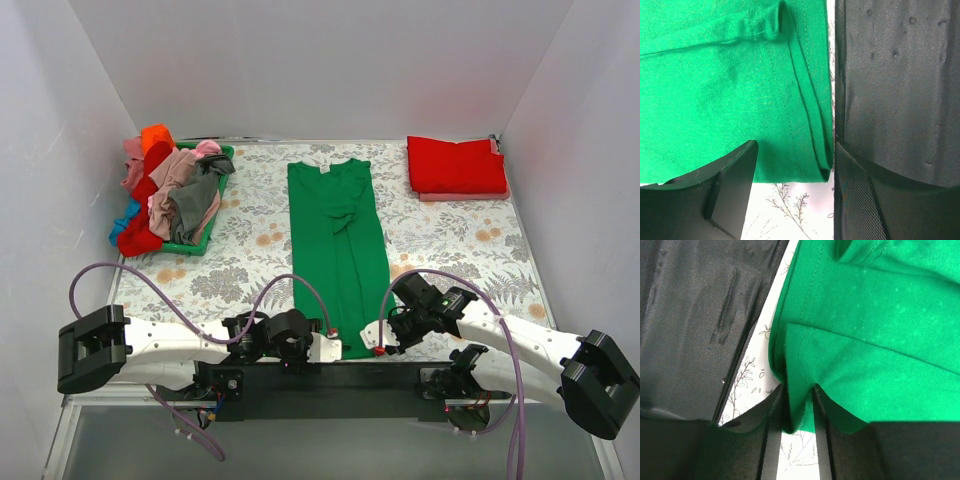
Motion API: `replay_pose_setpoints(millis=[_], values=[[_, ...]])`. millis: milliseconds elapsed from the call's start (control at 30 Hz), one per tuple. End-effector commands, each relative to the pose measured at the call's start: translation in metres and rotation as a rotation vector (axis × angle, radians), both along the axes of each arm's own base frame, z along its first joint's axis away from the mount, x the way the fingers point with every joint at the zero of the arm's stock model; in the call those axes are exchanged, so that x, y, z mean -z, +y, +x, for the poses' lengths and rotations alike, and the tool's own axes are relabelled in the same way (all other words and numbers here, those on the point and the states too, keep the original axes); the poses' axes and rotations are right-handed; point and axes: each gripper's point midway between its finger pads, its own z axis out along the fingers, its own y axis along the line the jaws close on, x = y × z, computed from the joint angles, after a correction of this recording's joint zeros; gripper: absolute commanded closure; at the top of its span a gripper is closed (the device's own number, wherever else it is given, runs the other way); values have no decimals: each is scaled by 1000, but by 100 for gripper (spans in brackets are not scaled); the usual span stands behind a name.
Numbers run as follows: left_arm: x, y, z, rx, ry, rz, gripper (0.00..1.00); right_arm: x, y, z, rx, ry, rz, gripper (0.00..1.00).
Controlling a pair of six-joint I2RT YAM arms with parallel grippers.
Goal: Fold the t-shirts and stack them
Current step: Fold the tshirt
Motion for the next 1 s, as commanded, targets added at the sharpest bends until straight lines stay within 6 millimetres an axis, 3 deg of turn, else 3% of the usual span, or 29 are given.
replay_pose_setpoints(millis=[0,600,967], values=[[-11,-1,22,-53,-97,-34,39,5,-6,1,-2,-19,-27,68],[-19,-5,18,-27,-85,-67,44,-4,1,7,29,-16,6,96],[-12,-3,16,-12,-79,-44,48,-9,2,11,56,-11,34,99]])
